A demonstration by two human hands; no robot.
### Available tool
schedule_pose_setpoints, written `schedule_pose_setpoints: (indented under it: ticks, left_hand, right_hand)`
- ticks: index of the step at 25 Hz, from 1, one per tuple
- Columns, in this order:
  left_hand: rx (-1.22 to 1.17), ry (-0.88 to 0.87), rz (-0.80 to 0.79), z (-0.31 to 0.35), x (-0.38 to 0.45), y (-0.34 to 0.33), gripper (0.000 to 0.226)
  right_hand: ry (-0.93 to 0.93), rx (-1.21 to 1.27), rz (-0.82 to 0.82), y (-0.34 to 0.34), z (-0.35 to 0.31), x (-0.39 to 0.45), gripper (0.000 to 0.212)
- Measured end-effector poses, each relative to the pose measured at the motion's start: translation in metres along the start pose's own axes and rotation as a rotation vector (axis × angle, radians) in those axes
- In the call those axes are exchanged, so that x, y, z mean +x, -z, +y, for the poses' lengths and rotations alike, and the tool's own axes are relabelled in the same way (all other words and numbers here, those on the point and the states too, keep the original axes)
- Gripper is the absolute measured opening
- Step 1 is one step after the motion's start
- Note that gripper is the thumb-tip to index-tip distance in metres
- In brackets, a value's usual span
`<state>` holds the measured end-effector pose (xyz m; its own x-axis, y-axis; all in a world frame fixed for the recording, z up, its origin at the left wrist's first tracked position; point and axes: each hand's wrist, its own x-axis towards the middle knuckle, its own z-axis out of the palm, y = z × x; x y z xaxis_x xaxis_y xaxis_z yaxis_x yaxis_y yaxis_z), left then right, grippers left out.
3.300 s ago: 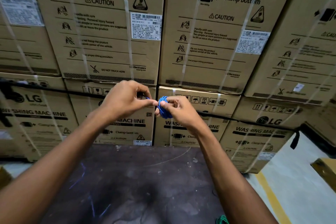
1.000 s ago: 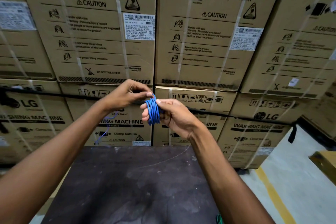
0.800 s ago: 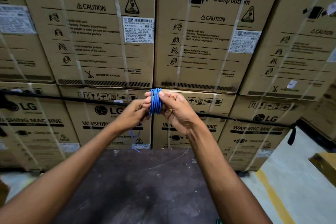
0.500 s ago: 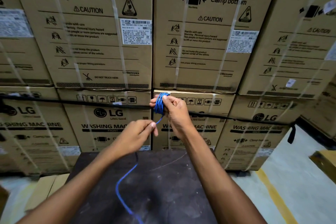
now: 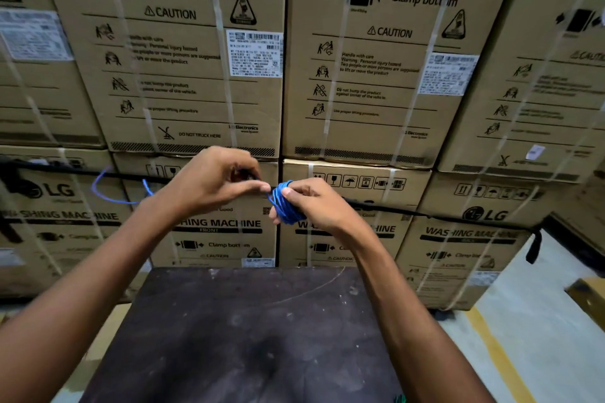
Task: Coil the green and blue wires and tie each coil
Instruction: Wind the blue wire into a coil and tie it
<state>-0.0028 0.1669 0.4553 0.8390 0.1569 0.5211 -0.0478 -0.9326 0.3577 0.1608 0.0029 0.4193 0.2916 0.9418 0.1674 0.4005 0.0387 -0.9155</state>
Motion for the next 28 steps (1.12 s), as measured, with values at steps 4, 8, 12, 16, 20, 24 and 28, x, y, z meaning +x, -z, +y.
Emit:
schedule_pose_setpoints:
  ticks: [4, 8, 12, 16, 20, 24, 28]
  left_hand:
    - [-0.297, 0.039, -0.148, 0.0, 0.029, 0.009, 0.014]
    - [-0.523, 0.057, -0.139, -0.006, 0.03, -0.001, 0.013]
    - [-0.706, 0.106, 0.022, 0.003, 0.019, -0.036, 0.018]
    - [-0.64, 0.202, 0.083, 0.011, 0.01, -0.07, 0.022]
    - [-0.465, 0.256, 0.06, 0.011, -0.01, -0.101, 0.033]
    - [-0.041, 0.187, 0.041, 0.009, -0.023, -0.098, 0.03]
    - [0.135, 0.241, 0.045, 0.011, -0.031, -0.072, 0.031]
  right_hand:
    - [-0.029, 0.121, -0.223, 0.006, -0.013, -0.004, 0.04]
    - [0.02, 0.57, -0.361, 0.014, -0.009, -0.012, 0.043]
    - [0.084, 0.955, -0.322, 0.003, -0.008, -0.012, 0.038]
    - [0.132, 1.083, -0.141, -0.007, -0.013, -0.003, 0.037]
    - [0.182, 1.018, 0.042, -0.007, -0.007, 0.012, 0.034]
    - [0.153, 0.911, 0.254, -0.011, 0.014, 0.024, 0.028]
    - [0.159, 0.707, 0.399, -0.01, 0.031, 0.032, 0.027]
